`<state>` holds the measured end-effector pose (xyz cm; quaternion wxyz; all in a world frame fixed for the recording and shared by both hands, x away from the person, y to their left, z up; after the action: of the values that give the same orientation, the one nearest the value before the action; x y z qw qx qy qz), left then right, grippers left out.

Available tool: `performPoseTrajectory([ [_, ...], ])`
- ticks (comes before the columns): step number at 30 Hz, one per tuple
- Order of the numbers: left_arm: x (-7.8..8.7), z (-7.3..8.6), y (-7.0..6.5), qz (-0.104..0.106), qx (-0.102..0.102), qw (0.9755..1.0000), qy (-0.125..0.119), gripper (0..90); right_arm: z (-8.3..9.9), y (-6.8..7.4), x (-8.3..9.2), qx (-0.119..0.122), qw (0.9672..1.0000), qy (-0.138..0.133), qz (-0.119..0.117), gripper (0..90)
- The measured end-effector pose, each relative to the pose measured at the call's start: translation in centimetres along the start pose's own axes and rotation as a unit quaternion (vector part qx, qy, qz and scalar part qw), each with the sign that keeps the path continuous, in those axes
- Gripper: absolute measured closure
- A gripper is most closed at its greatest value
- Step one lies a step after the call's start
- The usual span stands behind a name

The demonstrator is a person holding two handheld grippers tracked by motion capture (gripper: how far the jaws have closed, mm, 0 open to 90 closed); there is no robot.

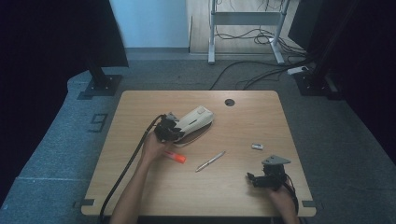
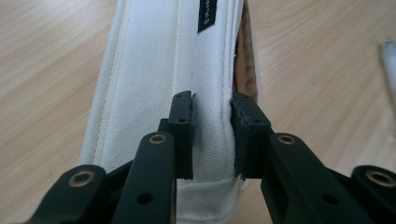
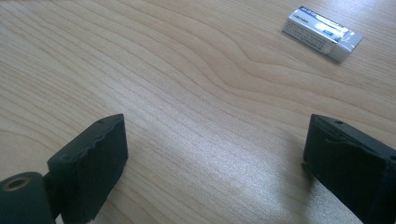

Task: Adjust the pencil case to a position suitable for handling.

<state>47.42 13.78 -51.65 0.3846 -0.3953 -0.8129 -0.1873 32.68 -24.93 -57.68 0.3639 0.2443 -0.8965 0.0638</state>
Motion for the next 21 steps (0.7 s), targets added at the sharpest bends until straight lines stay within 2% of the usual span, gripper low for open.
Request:
performPoseTrajectory([
  [3,0.9,0.4,-0.1,0.014,0.011,0.9997,-0.014,73.6,0.0,0.0,0.0,-0.001,1.0000,0.000,0.001,6.2],
  [7,2.1,1.0,-0.3,0.022,0.025,0.9988,-0.036,74.8,0.0,0.0,0.0,-0.001,1.0000,0.000,0.001,6.2],
  [12,3.1,1.8,-0.7,0.025,0.039,0.9974,-0.055,75.6,0.0,0.0,0.0,-0.001,1.0000,0.000,0.001,6.2],
  [17,3.8,2.5,-1.0,0.027,0.038,0.9965,-0.069,76.0,0.0,0.0,0.0,-0.001,1.0000,0.000,0.001,6.2],
  [18,4.2,2.8,-1.1,0.029,0.046,0.9957,-0.075,76.1,0.0,0.0,0.0,-0.002,1.0000,0.000,0.002,6.1],
  [21,4.5,3.1,-1.1,0.032,0.048,0.9951,-0.081,76.3,0.0,0.0,0.0,-0.007,0.9999,0.000,0.008,5.2],
])
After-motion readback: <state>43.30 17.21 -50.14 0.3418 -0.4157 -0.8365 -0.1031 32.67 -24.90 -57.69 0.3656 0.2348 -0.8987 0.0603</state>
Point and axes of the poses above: each handheld gripper's, and its own axes: x roughly backward along the jaws, z roughly out of its underside, y roughly to its left, the point moved 3 cm from there along -x, roughly forward along the jaws, and after that the axes turned 4 degrees about -x, right-handed, at the moved point
